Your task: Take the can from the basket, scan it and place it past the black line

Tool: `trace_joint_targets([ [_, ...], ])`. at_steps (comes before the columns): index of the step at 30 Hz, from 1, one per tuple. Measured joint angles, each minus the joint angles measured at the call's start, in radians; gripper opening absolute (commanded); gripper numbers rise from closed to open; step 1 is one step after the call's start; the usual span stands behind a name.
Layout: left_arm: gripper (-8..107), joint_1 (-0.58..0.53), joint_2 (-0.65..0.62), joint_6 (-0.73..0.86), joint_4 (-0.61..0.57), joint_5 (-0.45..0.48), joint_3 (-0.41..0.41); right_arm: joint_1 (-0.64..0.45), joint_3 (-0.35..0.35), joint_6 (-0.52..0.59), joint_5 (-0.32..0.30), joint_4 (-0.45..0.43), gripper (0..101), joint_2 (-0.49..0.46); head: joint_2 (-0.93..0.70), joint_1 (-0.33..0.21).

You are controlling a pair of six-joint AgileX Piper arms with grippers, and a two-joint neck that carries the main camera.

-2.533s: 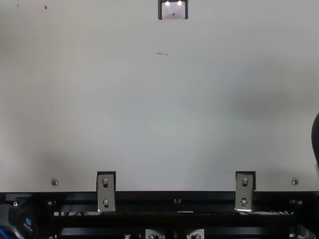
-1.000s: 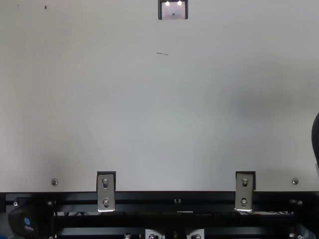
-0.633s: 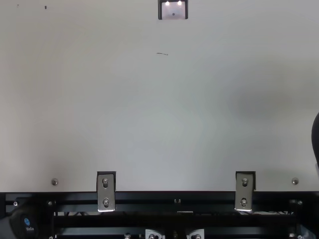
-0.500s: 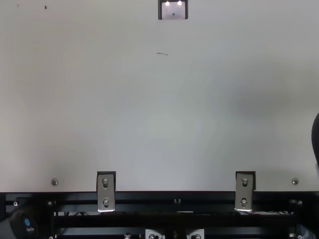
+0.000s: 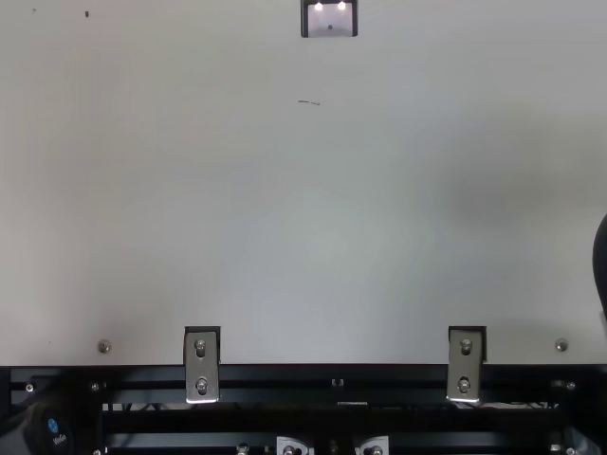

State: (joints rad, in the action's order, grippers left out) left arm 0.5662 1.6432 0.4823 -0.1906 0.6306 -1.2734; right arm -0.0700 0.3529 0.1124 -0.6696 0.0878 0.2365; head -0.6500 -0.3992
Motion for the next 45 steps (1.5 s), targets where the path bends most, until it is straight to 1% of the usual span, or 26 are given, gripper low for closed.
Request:
trace_joint_targets([
  [11, 10, -0.032, -0.088, -0.055, -0.012, 0.017, 0.025, 0.000, 0.000, 0.000, 0.000, 0.000, 101, 0.000, 0.000, -0.005],
  [24, 10, -0.093, -0.186, -0.178, 0.040, 0.039, 0.040, 0.000, 0.000, 0.000, 0.000, 0.000, 101, 0.000, 0.000, -0.005],
  [33, 10, -0.133, -0.246, -0.286, 0.090, 0.078, 0.040, 0.000, 0.000, 0.000, 0.000, 0.000, 101, 0.000, 0.000, 0.000],
  [45, 10, -0.194, -0.349, -0.386, 0.112, 0.107, 0.038, 0.000, 0.000, 0.000, 0.000, 0.000, 101, 0.000, -0.005, 0.000],
])
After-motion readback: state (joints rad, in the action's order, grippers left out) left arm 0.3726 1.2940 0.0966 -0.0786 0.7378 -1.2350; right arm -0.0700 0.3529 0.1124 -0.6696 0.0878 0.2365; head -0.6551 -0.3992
